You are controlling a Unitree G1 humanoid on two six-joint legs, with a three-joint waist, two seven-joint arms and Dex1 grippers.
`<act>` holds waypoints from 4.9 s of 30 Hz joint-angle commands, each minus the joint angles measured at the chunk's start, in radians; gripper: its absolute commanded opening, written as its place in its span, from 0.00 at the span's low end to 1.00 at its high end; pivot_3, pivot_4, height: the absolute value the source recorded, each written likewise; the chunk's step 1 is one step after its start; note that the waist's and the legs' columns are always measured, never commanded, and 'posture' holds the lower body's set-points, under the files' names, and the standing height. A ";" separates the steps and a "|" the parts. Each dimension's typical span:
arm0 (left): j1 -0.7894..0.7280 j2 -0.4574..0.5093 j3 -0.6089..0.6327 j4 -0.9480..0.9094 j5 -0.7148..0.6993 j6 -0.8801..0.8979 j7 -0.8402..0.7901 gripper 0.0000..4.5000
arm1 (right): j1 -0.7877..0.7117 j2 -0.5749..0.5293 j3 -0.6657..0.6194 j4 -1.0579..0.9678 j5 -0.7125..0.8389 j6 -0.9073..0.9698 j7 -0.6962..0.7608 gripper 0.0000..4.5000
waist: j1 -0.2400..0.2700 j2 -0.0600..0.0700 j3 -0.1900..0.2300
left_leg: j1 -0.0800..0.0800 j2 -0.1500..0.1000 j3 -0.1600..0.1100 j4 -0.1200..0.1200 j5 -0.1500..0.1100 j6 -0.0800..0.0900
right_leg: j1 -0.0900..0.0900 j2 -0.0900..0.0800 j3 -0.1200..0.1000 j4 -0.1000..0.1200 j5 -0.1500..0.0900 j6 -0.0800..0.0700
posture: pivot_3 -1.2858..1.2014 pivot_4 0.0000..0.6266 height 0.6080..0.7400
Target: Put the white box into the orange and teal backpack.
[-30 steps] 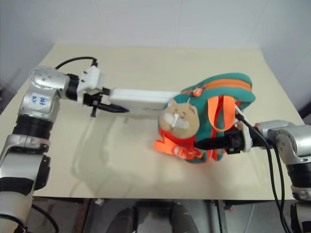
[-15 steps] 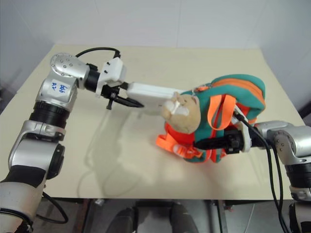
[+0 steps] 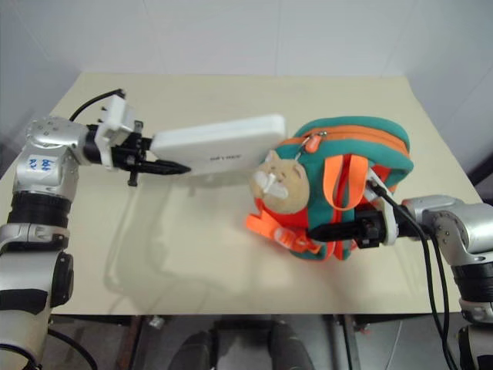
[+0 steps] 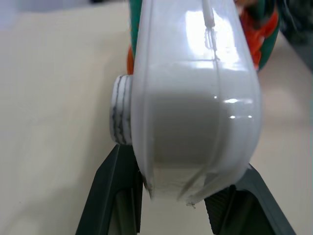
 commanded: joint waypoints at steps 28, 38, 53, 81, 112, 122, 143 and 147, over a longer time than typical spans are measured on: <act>-0.199 -0.057 -0.192 0.306 0.298 -0.373 0.167 0.28 | 0.008 0.005 -0.043 -0.039 0.030 0.006 -0.021 0.12 | 0.003 0.000 0.000 | 0.000 0.000 0.000 0.002 0.000 0.000 | 0.001 0.001 0.000 0.000 0.000 0.000 | 0.52 0.24 1.00; -0.380 -0.188 -0.229 0.409 0.302 -0.317 0.022 0.28 | -0.001 0.019 -0.039 -0.041 0.032 0.008 -0.028 0.12 | 0.010 -0.001 0.000 | -0.002 -0.001 -0.001 0.004 0.000 0.000 | 0.001 0.001 0.000 0.000 0.000 0.002 | 0.52 0.24 1.00; -0.516 -0.284 -0.252 0.593 0.373 -0.402 -0.059 0.28 | 0.031 0.002 -0.058 -0.080 0.051 0.026 -0.033 0.12 | 0.007 -0.001 0.001 | -0.004 -0.002 -0.001 0.003 -0.001 0.001 | 0.000 0.000 0.000 -0.001 -0.001 0.003 | 0.52 0.24 1.00; -0.140 0.060 -0.351 -0.012 -0.280 0.111 -0.113 0.28 | 0.039 0.001 -0.067 -0.101 0.060 0.048 -0.037 0.12 | 0.001 -0.001 0.001 | -0.003 -0.001 -0.002 0.005 -0.001 0.001 | -0.001 0.000 -0.001 0.005 -0.002 0.001 | 0.52 0.24 1.00; -0.395 -0.432 -0.410 0.268 0.273 -0.019 0.126 0.28 | 0.053 0.016 -0.078 -0.123 0.062 0.045 -0.054 0.12 | 0.025 -0.001 0.001 | -0.005 -0.003 -0.003 0.015 -0.003 0.004 | 0.003 0.000 0.000 0.002 -0.001 0.005 | 0.52 0.24 1.00; -0.430 -0.604 -0.311 0.347 0.239 0.019 0.148 0.28 | 0.098 0.024 -0.111 -0.167 0.092 0.050 -0.092 0.12 | 0.032 -0.001 0.001 | -0.005 -0.003 -0.002 0.014 -0.003 0.004 | 0.002 0.000 0.000 0.001 0.000 0.006 | 0.52 0.24 1.00; -0.247 -0.350 -0.144 0.141 0.143 0.007 0.001 1.00 | 0.110 0.032 -0.110 -0.159 0.104 0.034 -0.118 0.12 | 0.003 -0.001 0.002 | -0.008 -0.002 -0.004 0.015 -0.003 0.004 | -0.002 0.001 0.000 0.004 0.000 0.006 | 0.52 0.24 1.00; -0.202 -0.275 -0.110 0.073 0.111 0.032 -0.002 1.00 | 0.108 0.039 -0.102 -0.152 0.099 0.027 -0.115 0.12 | 0.003 -0.001 0.002 | -0.008 -0.002 -0.004 0.015 -0.003 0.004 | -0.001 0.001 0.000 0.004 0.000 0.006 | 0.52 0.24 1.00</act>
